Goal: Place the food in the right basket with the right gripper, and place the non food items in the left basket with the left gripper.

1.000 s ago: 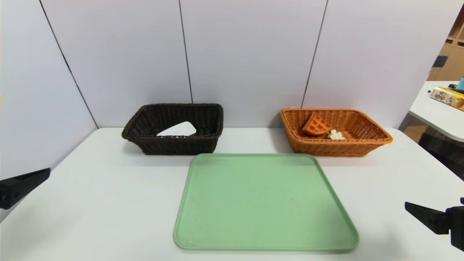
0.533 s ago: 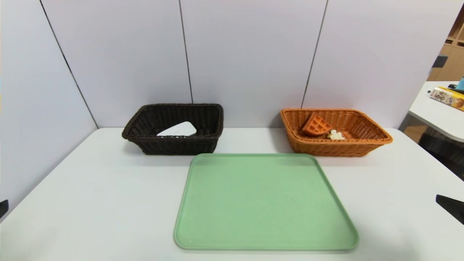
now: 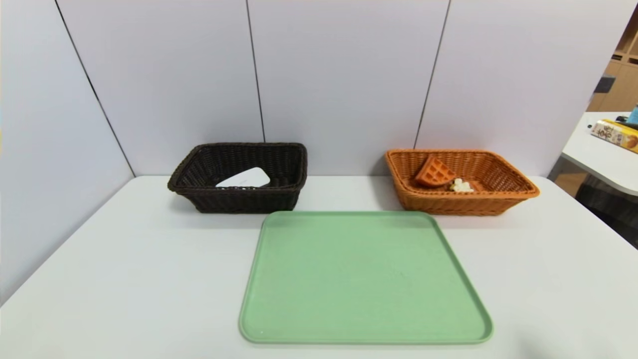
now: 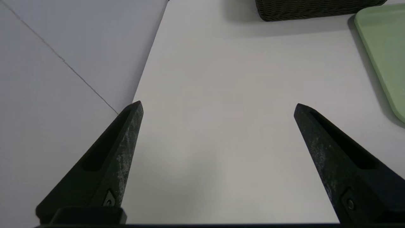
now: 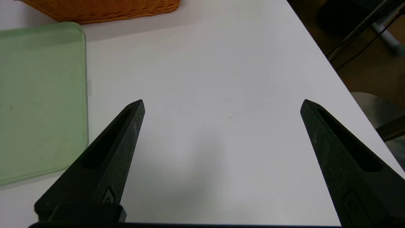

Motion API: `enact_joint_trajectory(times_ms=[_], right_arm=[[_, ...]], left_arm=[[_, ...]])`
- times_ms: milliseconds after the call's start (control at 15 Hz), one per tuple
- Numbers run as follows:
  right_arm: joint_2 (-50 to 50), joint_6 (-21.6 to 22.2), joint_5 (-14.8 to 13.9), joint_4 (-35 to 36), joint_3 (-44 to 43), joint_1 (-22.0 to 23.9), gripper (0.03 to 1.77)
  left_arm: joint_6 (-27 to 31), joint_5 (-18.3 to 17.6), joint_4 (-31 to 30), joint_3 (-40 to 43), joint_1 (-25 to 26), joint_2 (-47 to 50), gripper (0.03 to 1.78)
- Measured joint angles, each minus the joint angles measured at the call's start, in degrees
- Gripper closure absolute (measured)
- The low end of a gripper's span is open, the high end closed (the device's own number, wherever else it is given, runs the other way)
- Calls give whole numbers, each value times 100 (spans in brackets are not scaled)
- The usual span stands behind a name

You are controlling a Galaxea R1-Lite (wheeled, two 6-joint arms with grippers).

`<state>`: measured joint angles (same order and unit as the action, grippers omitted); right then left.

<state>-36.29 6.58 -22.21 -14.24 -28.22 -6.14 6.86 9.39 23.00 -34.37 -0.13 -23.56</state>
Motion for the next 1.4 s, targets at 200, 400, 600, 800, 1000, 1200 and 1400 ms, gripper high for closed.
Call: enact_joint_trajectory(times_ms=[200, 400, 600, 800, 1000, 1200, 1400], right_arm=[[474, 6, 6, 5, 226, 69, 10], [906, -11, 2, 0, 455, 108, 10], [1152, -13, 2, -1, 538, 116, 10], [1340, -13, 2, -1, 678, 141, 10], [1515, 2, 0, -1, 808, 163, 10], [1675, 17, 0, -6, 968, 240, 10], [1849, 20, 0, -6, 1136, 290, 10]], left_arm=[[-12, -33, 146, 199, 35, 480, 12], [-28, -96, 168, 317, 112, 858, 12], [-105, -137, 139, 466, 129, 1073, 12], [-262, -156, 117, 579, 132, 1189, 12], [-240, -361, 119, 608, 126, 1298, 12], [-202, -374, 130, 673, 76, 1406, 12], [-166, -385, 144, 805, 29, 1602, 12]])
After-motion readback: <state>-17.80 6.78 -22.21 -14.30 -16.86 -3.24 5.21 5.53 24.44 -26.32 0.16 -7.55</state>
